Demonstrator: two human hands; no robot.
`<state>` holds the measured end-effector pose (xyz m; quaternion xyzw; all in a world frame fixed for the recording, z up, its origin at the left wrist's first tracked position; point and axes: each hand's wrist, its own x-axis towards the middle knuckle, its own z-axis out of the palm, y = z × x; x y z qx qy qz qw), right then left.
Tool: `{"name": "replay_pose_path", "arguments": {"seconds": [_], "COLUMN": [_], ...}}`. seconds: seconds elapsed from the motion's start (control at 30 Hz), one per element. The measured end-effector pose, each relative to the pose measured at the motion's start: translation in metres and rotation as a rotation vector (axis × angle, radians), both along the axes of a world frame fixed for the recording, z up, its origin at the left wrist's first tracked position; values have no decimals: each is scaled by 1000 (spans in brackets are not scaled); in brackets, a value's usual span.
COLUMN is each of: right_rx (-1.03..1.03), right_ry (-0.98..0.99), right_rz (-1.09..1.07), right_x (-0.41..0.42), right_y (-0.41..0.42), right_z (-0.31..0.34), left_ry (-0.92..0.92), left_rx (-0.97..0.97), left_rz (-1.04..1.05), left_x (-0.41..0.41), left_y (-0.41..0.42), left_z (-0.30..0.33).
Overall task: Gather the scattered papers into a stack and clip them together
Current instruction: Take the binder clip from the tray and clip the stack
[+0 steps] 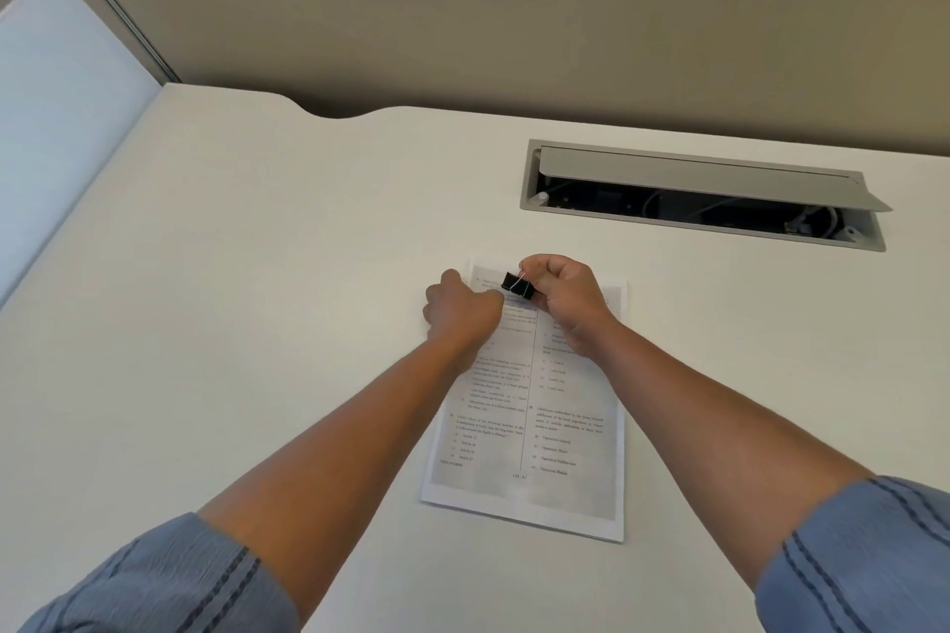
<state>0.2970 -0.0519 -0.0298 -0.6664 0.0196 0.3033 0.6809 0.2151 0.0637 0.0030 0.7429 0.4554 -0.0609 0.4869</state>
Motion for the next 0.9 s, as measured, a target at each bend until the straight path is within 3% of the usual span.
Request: {"name": "replay_pose_path", "arguments": {"seconds": [0.13, 0.2, 0.3, 0.4, 0.57, 0.77, 0.9], "right_rx": [-5, 7, 28, 49, 66, 128, 127], "right_ry": [10, 27, 55, 68, 93, 186, 221], "right_rz": [-10, -19, -22, -27, -39, -80, -101], "right_x": [1, 2, 3, 3, 4, 7, 10], "right_y": [-1, -1, -3, -4, -5, -6, -4], "right_z": [-2, -1, -1, 0, 0, 3, 11], "left_ry": [138, 197, 68, -106, -136, -172, -223], "left_rx": [-29, 50, 186, -49, -431, -184, -127], "left_rz": [-23, -91, -165, -78, 44, 5, -6], "left_x": [8, 9, 3, 0, 5, 5, 1], "left_y": [6, 3, 1, 8, 29, 22, 18], "left_z": [-2, -2, -8, -10, -10, -25, -23]}}
